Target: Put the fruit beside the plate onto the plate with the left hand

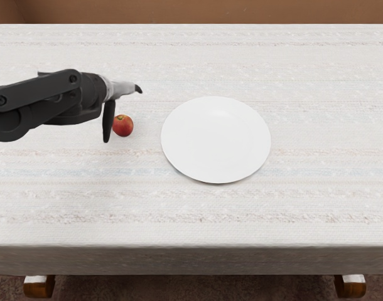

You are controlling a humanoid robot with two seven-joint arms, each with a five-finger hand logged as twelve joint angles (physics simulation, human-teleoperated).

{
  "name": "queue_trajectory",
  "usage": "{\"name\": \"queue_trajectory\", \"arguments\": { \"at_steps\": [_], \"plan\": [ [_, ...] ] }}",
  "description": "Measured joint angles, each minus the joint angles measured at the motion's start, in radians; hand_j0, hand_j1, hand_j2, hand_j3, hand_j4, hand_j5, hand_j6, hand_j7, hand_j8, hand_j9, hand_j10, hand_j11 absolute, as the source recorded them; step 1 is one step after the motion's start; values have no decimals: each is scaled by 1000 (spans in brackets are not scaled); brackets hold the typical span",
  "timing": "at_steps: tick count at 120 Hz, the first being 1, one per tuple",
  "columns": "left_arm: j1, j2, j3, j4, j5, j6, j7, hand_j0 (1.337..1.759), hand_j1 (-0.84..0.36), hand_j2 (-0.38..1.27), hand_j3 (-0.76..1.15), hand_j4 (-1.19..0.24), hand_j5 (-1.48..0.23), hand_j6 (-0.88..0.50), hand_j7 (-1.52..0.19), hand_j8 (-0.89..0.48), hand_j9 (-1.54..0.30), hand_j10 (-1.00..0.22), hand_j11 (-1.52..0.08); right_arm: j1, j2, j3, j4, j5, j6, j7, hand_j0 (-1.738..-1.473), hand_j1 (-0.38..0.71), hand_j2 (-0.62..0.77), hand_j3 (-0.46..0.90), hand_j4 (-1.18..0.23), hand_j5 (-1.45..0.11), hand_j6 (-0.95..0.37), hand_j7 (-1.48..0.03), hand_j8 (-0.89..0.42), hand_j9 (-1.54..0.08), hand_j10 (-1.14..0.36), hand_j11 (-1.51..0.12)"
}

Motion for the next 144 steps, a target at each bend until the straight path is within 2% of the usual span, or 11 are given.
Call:
{"name": "queue_trajectory", "arguments": {
  "at_steps": [30, 41, 66, 112, 144],
  "plan": [
    [25, -16, 13, 10, 31, 65, 0, 1658, 141, 37, 0, -177, -227, -179, -227, -178, -226, -177, -226, 0, 0, 0, 0, 0, 0, 0, -1658, -331, -3, 0, -15, -20, -15, -20, -15, -20, -15, -20],
    [28, -95, 31, 61, 59, 75, 0, 1658, 127, 39, 0, -190, -243, -191, -243, -190, -243, -189, -242, 0, 0, 0, 0, 0, 0, 0, -1658, -331, -3, 0, -15, -20, -15, -20, -15, -20, -15, -20],
    [37, -107, 90, 133, 86, 125, 0, 1658, 110, 42, 0, -203, -261, -204, -261, -204, -261, -203, -260, 0, 0, 0, 0, 0, 0, 0, -1658, -331, -3, 0, -15, -20, -15, -20, -15, -20, -15, -20],
    [57, -134, 121, 148, 90, 173, 0, 1658, 87, 46, 0, -223, -286, -224, -286, -224, -286, -222, -286, 0, 0, 0, 0, 0, 0, 0, -1658, -331, -3, 0, -15, -20, -15, -20, -15, -20, -15, -20],
    [84, -152, 132, 168, 90, 192, 0, 1658, 4, 60, 0, -292, -376, -293, -376, -293, -376, -291, -376, 0, 0, 0, 0, 0, 0, 0, -1658, -331, -3, 0, -15, -20, -15, -20, -15, -20, -15, -20]
  ]
}}
